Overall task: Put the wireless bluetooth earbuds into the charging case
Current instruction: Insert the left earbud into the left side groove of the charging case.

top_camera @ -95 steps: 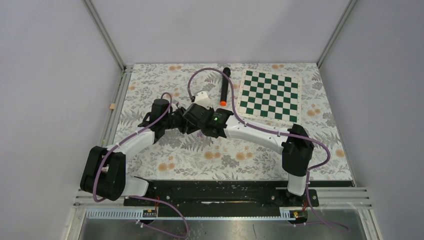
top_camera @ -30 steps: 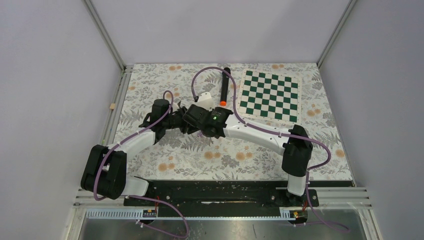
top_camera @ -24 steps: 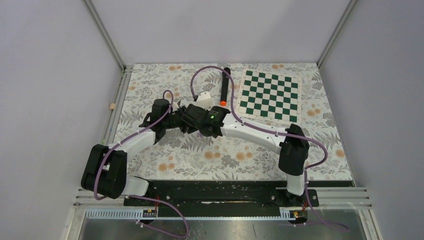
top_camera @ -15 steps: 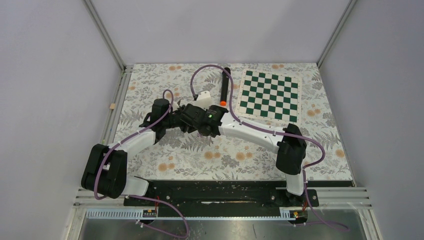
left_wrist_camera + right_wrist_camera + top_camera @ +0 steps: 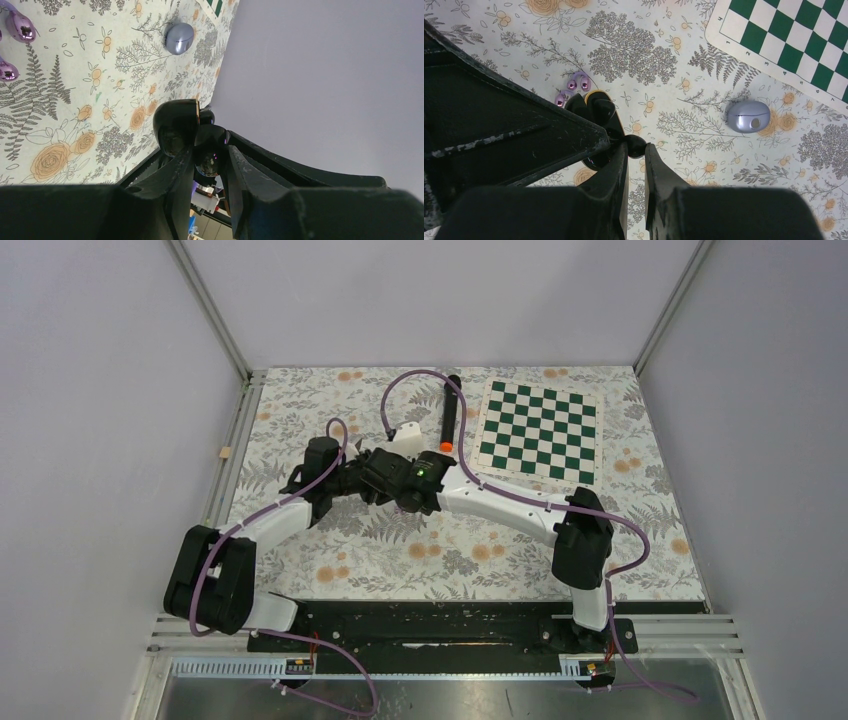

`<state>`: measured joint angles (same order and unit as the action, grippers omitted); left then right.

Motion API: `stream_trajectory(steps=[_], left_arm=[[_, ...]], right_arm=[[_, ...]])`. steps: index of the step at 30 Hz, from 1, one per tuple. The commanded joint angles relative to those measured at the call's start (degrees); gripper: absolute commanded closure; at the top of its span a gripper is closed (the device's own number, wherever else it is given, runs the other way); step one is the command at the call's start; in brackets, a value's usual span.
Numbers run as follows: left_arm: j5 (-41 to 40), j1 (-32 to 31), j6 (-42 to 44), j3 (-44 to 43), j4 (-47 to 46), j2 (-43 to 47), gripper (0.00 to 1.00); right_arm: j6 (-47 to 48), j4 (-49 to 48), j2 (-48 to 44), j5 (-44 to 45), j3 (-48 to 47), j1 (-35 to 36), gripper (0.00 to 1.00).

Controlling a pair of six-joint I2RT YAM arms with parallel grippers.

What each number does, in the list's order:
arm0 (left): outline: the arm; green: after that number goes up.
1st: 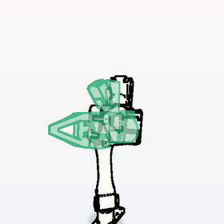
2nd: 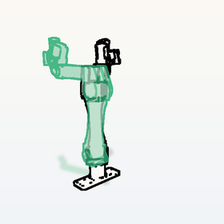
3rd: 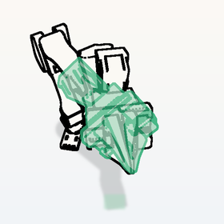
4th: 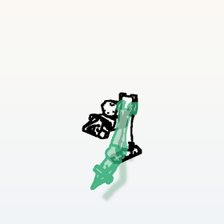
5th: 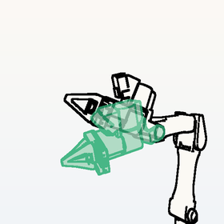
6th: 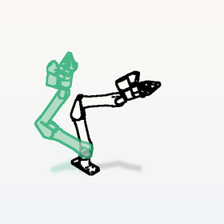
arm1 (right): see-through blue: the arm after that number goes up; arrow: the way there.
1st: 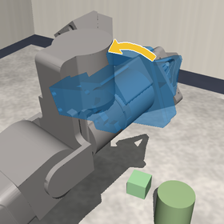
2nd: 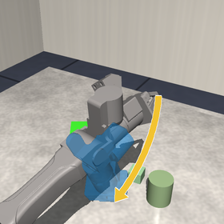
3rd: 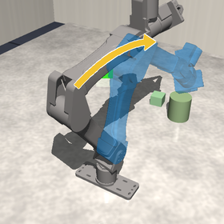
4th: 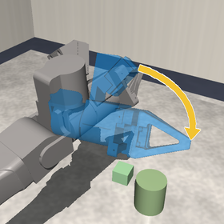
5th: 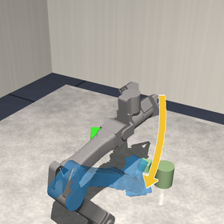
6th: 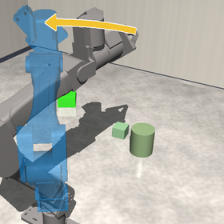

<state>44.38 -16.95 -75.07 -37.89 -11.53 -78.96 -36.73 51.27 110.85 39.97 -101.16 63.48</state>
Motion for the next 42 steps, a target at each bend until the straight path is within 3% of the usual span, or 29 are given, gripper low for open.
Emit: stream_trajectory(steps=[1,9,14,26,29,33,39,42], left_arm=[[0.35,-0.16,-2.14,-1.57,-10.67,0.05,1.00],[6.28,-0.19,-9.00,0.93,-30.21,-4.29,1.00],[8.38,-0.19,-9.96,1.46,-35.42,-7.17,1.00],[12.62,-0.18,-8.21,-0.43,-38.78,-11.58,1.00],[12.91,-0.19,-8.67,-0.38,-40.16,-12.49,1.00],[12.94,-0.19,-8.49,-0.60,-40.06,-12.81,1.00],[13.45,-0.11,-7.58,-1.24,-38.80,-12.91,1.00],[15.56,-0.19,-6.93,-2.50,-37.64,-13.44,1.00]], right_arm=[[-1.59,-1.20,0.48,-0.84,-1.43,1.47,1.00],[2.02,-3.95,-0.83,-1.29,0.21,1.45,1.00],[4.22,-7.02,-4.91,2.30,4.99,1.48,1.00],[7.23,-6.48,-5.28,0.48,4.24,1.50,1.00],[7.75,-6.52,-5.61,0.25,4.31,1.53,0.92],[7.98,-6.47,-5.72,0.33,4.24,1.51,0.89],[8.17,-6.59,-5.69,0.12,4.17,1.52,0.90],[8.82,-7.40,-6.09,-0.56,5.01,1.47,0.95]])
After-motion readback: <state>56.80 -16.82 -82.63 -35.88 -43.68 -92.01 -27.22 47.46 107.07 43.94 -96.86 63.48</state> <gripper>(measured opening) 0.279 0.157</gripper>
